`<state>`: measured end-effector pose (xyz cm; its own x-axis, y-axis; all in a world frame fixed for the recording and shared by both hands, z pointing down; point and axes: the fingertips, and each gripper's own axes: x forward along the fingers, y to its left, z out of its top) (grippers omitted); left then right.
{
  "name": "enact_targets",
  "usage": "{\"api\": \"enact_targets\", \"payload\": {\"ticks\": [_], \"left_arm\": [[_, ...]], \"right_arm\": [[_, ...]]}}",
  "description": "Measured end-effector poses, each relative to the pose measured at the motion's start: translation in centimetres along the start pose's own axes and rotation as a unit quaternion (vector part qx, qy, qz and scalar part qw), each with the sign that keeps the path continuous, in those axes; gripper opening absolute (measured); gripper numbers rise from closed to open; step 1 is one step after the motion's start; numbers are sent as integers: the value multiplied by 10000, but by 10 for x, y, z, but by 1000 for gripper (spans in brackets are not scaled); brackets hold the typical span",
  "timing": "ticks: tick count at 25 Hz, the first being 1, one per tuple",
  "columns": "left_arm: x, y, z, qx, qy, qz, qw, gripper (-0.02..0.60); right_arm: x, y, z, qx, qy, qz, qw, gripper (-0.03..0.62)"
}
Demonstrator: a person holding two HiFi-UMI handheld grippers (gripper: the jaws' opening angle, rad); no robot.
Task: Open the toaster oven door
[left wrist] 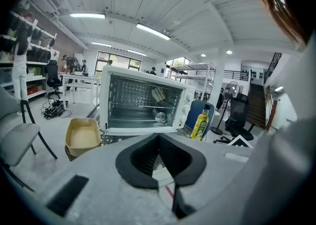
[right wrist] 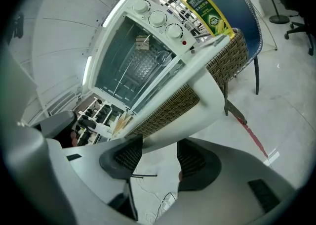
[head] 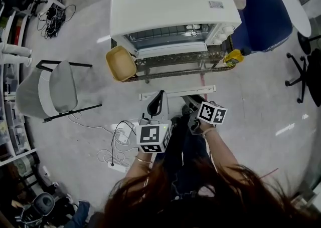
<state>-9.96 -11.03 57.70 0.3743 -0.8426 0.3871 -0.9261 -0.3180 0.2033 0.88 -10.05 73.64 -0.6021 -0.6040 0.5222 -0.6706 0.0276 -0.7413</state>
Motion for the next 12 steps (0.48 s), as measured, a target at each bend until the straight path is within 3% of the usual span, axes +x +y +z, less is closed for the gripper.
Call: {"api": "enact_targets", "payload": {"ticks": [12], "left_arm": [[5,9,-30,4,-25,10,10000,12]], "right_arm": [[10,-12,-6,-158,-178,78,9997,202]]}}
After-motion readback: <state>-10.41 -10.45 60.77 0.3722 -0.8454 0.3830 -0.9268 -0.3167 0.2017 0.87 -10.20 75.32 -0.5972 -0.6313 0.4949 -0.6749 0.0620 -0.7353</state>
